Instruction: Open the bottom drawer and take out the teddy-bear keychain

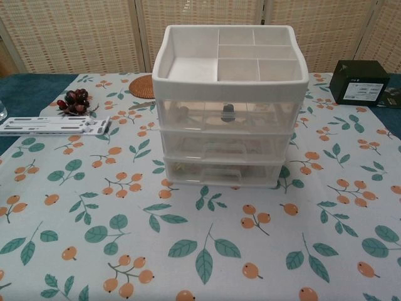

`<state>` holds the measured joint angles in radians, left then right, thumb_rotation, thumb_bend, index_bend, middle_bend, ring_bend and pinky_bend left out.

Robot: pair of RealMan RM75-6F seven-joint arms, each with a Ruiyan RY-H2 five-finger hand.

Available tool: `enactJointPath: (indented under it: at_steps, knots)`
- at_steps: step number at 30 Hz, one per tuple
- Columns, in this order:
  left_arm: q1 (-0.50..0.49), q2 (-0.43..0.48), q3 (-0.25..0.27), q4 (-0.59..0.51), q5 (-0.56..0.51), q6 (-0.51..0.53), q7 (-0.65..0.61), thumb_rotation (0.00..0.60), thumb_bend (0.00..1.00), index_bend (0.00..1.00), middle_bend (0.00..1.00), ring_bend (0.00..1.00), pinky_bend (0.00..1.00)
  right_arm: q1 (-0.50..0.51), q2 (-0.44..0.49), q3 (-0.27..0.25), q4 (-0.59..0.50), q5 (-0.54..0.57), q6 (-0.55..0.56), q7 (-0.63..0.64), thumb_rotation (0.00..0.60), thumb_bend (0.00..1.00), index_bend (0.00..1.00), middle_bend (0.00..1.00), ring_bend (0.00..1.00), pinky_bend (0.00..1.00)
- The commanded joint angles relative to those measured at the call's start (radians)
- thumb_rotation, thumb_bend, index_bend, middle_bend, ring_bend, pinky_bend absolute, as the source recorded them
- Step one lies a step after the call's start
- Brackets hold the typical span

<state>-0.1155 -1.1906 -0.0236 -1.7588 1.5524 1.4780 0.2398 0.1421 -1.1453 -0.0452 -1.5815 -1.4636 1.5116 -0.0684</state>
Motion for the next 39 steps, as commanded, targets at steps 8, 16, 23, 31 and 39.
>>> enactJointPath:
  at_steps: [8, 16, 23, 31, 39]
  knots:
    - [0.004, 0.0, 0.003, 0.002, -0.004, 0.003, -0.006, 0.6, 0.2, 0.05, 0.0, 0.01, 0.08, -0.008, 0.004, 0.011, -0.003, -0.018, -0.019, -0.001, 0.6, 0.51, 0.03, 0.12, 0.09, 0.14]
    - [0.005, -0.002, 0.003, 0.0, -0.006, 0.003, -0.009, 0.6, 0.2, 0.05, 0.0, 0.01, 0.07, -0.011, 0.03, 0.015, -0.039, 0.003, -0.067, -0.038, 0.6, 0.32, 0.0, 0.0, 0.0, 0.0]
    - [0.004, -0.004, 0.003, 0.001, -0.006, 0.003, -0.009, 0.6, 0.2, 0.04, 0.0, 0.01, 0.07, -0.015, 0.027, 0.018, -0.052, -0.019, -0.074, -0.028, 0.6, 0.26, 0.0, 0.0, 0.0, 0.0]
    - [0.004, -0.001, 0.004, -0.006, -0.007, 0.002, -0.004, 0.6, 0.2, 0.04, 0.0, 0.01, 0.07, 0.025, 0.02, 0.002, -0.129, -0.058, -0.173, 0.086, 0.6, 0.32, 0.0, 0.25, 0.25, 0.44]
    - [0.009, 0.01, 0.006, -0.011, -0.008, 0.008, -0.008, 0.6, 0.2, 0.04, 0.0, 0.01, 0.07, 0.127, 0.015, -0.01, -0.247, -0.034, -0.403, 0.291, 0.6, 0.41, 0.0, 0.61, 0.78, 0.95]
